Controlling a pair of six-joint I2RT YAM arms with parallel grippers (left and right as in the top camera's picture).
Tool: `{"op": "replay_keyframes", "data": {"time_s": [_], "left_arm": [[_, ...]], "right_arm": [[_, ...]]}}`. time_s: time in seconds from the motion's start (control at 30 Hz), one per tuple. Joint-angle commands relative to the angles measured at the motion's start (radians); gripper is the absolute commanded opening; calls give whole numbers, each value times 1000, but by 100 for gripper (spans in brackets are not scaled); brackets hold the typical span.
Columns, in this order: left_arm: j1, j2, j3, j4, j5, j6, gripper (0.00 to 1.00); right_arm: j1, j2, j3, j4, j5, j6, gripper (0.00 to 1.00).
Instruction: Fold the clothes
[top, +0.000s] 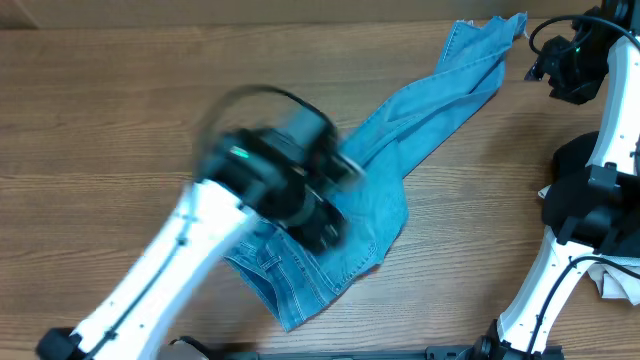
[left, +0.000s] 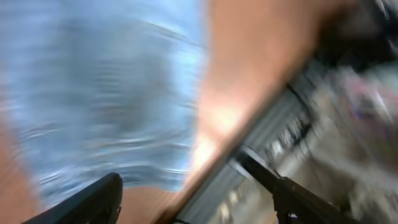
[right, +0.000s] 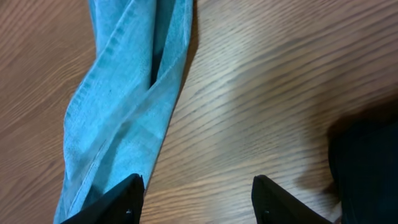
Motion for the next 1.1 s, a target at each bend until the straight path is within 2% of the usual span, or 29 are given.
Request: {"op": "replay_keyframes", "data": {"time_s": [0.0,0.07,0.17,0.27,0.4,0.63,0.77,0.83,0.9,0.97,1.0,1.03,1.07], "left_arm": [[246,-13,-3,-4,-148,-84,81],[384,-5,-97,23,-103,-54,81],[473,13,-253,71,9,41,87],[483,40,-394,147,-3,43,96],[489,176,-481,202,-107,-56,98],[504,385,-481,261,-100,-53,96],[501,442,-481,254,-4,18,86],[501,460,-481,254,2,29,71],[501,461,-481,255,0,37,61],[502,460,-481,256,-15,36,57],[502,460,-481,255,-29,28,60],[502,460,-481,255,-43,14,72],[503,460,-481,256,-67,-2,76]], "right_arm": [[1,-2,8,2,2,-8,61],[1,-2,8,2,2,-8,61],[1,-2,8,1,2,-8,61],[1,-2,8,-2,2,-8,61],[1,-2,8,-10,2,-8,61],[1,-2,8,-10,2,-8,62],[1,-2,8,-12,2,-8,62],[1,-2,8,-14,2,-8,61],[1,-2,8,-13,2,-8,62],[1,-2,8,-13,2,-8,62],[1,-2,8,-13,2,-8,61],[1,-2,8,-13,2,-8,61],[1,-2,8,-13,2,-8,61]]}}
